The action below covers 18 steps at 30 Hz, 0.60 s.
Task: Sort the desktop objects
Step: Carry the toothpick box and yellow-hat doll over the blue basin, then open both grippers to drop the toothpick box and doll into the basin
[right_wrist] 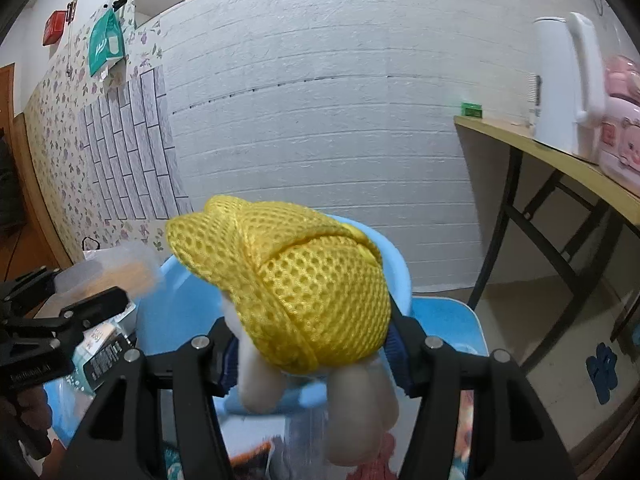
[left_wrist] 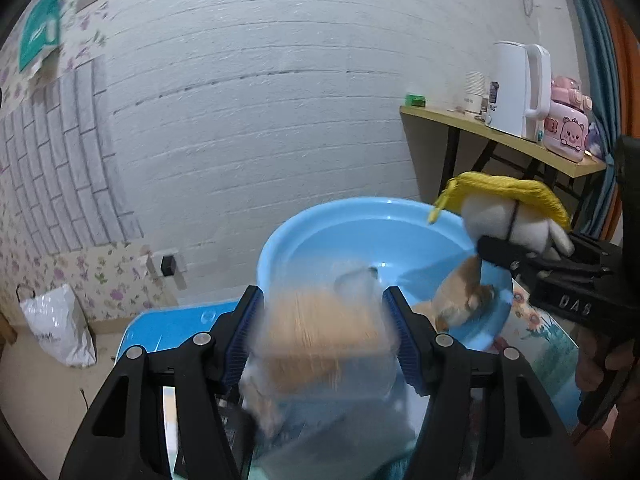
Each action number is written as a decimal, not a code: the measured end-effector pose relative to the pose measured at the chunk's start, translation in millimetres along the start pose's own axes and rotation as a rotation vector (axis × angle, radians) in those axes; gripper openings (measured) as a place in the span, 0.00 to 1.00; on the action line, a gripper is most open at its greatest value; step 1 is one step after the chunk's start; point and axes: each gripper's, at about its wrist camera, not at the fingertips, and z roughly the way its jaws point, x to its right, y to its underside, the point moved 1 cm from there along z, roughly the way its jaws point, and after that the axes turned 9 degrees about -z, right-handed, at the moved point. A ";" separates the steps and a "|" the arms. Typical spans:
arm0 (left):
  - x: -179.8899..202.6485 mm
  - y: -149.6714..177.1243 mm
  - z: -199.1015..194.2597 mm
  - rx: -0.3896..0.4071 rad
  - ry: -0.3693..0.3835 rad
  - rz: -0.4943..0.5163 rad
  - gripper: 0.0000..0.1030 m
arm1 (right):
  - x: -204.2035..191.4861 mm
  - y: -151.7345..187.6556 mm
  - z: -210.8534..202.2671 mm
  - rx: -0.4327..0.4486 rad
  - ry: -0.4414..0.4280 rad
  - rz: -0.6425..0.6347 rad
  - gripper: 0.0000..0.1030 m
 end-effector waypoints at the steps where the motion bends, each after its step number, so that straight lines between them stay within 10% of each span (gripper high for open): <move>1: 3.1 -2.5 3.5 -0.001 0.000 0.007 0.60 | 0.4 -1.6 3.7 -0.003 -0.009 0.001 0.60; 18: -15.3 12.3 6.3 -0.051 -0.047 -0.040 0.76 | -7.6 2.4 -0.7 0.001 -0.052 -0.042 0.83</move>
